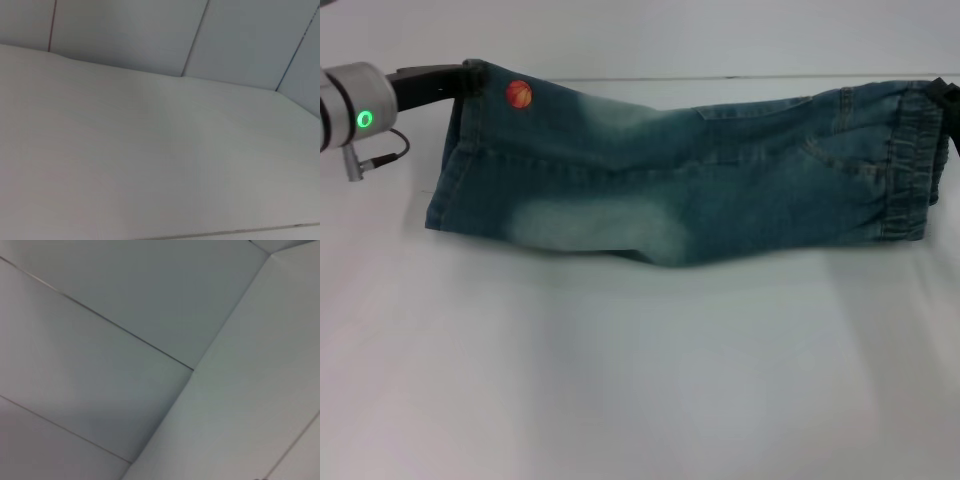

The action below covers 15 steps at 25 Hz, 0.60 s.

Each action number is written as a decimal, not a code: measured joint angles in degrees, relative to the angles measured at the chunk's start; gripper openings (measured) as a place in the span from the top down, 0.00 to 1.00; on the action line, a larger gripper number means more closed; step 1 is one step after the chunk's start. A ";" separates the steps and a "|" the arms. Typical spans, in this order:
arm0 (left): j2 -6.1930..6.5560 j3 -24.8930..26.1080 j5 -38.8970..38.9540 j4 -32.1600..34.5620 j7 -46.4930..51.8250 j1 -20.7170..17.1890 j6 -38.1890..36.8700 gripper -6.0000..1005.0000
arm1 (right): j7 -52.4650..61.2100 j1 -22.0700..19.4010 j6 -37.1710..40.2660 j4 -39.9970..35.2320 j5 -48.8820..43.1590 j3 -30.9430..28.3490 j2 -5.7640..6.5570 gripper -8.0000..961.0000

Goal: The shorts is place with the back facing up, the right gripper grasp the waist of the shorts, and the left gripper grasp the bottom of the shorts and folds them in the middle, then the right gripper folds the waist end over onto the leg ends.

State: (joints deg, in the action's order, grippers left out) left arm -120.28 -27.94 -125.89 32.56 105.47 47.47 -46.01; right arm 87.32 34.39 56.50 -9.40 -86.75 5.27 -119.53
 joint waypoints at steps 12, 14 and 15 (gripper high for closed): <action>-2.30 -2.07 0.33 4.17 -0.75 -1.67 0.95 0.77 | 0.40 -3.98 -0.02 -0.80 -0.35 1.49 0.55 0.59; -2.32 -2.21 0.11 4.63 -0.74 -1.99 0.85 0.68 | 0.47 -5.19 1.53 -0.80 -0.35 1.85 0.65 0.49; -2.38 -2.66 0.00 5.23 -0.62 -2.45 0.80 0.64 | 0.44 -5.90 2.55 -0.80 -0.34 1.99 0.67 0.44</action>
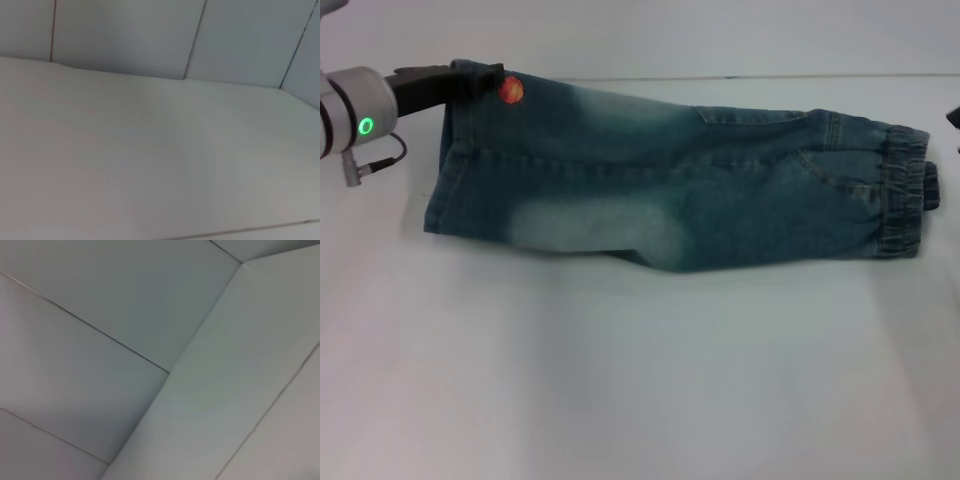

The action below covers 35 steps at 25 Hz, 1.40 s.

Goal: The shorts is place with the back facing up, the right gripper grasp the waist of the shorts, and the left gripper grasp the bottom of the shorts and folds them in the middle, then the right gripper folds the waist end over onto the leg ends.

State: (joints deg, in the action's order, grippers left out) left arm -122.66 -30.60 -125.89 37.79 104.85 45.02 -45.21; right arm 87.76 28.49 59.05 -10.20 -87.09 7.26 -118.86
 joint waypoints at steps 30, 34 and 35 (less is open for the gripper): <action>-1.70 -11.89 -6.15 16.66 10.59 -8.84 -12.45 0.23 | -0.87 -4.90 4.82 -3.50 0.00 3.56 -0.23 0.17; -1.68 -16.41 1.47 16.06 8.80 -11.68 -11.94 0.23 | -1.42 -4.44 3.87 -4.43 0.00 5.75 -0.37 0.17; -1.76 -16.99 3.34 15.83 7.48 -12.34 -11.86 0.23 | -1.48 -4.09 3.15 -4.44 0.00 6.66 -0.41 0.17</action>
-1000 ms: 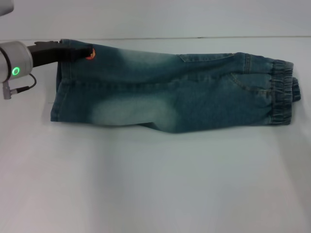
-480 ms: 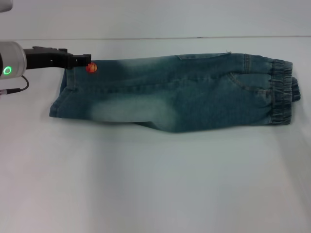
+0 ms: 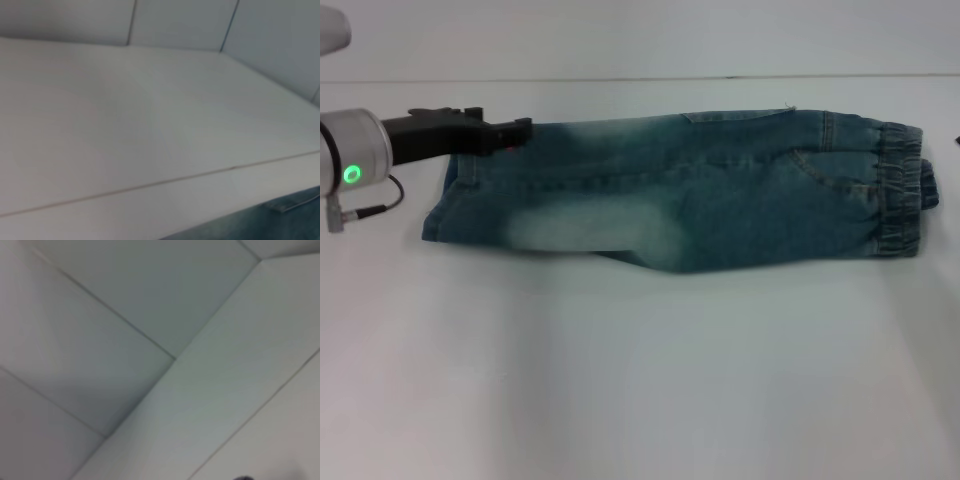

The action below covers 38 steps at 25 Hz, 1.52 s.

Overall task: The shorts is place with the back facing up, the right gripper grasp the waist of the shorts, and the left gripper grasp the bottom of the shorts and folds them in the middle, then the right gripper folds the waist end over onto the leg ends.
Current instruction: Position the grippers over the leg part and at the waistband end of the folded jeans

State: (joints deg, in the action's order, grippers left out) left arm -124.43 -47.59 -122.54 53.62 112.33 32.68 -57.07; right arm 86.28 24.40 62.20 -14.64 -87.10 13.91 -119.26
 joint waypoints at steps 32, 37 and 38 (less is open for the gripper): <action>-0.20 -5.93 15.43 -9.98 -17.93 -1.48 -0.68 0.23 | -3.10 4.17 -11.67 -0.21 -0.01 8.63 -0.18 0.16; -0.21 -5.94 15.47 -10.02 -17.94 -1.48 -0.68 0.23 | -2.71 4.79 -13.69 -0.06 -0.01 10.21 -0.23 0.19; -0.20 -5.94 15.48 -10.02 -17.94 -1.48 -0.68 0.23 | -2.57 4.80 -13.77 0.01 0.00 10.40 -0.23 0.19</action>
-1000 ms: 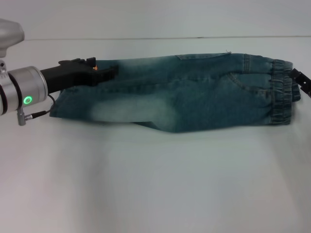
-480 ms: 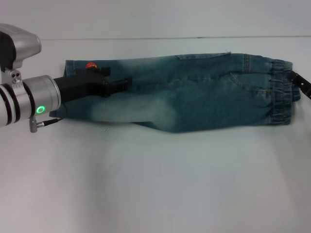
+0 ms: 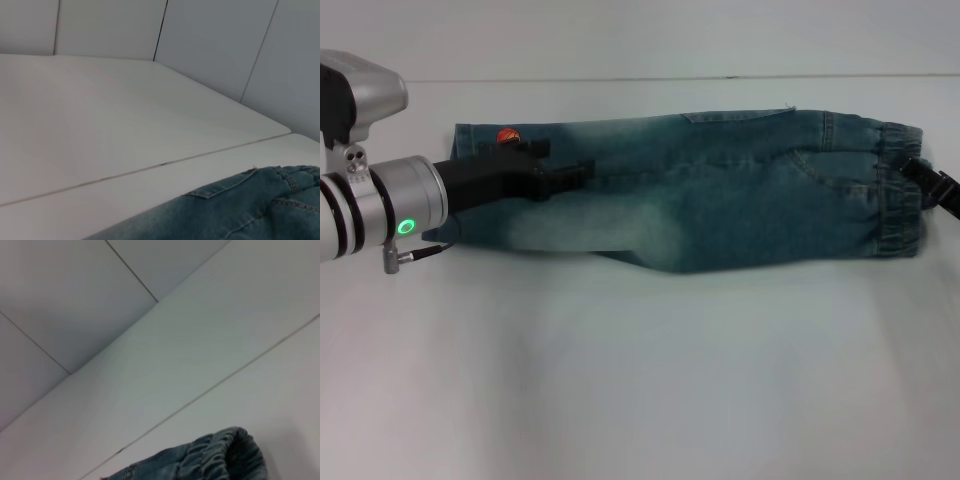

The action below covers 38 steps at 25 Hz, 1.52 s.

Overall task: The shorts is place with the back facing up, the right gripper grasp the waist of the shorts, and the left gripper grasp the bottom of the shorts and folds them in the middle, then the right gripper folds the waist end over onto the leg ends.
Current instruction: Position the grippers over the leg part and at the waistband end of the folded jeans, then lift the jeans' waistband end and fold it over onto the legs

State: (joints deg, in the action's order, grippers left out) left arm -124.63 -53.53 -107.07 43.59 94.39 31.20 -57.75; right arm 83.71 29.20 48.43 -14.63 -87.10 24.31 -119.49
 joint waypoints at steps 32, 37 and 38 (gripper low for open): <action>0.00 -1.58 47.42 -37.62 -54.73 7.20 -2.95 0.43 | 8.54 -6.47 18.83 -6.82 0.02 6.63 0.52 0.87; 0.00 5.48 50.88 -48.20 -71.97 11.45 -4.41 0.57 | 13.52 -9.11 24.77 -10.40 -0.02 6.75 0.53 0.87; 0.00 6.86 50.82 -49.32 -73.97 11.86 -4.49 0.61 | 14.40 -9.48 25.97 -10.91 -0.03 6.81 0.60 0.87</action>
State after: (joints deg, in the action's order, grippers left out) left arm -124.63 -46.67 -56.24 -5.73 20.42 43.06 -62.23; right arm 98.11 19.73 74.40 -25.54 -87.13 31.13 -118.89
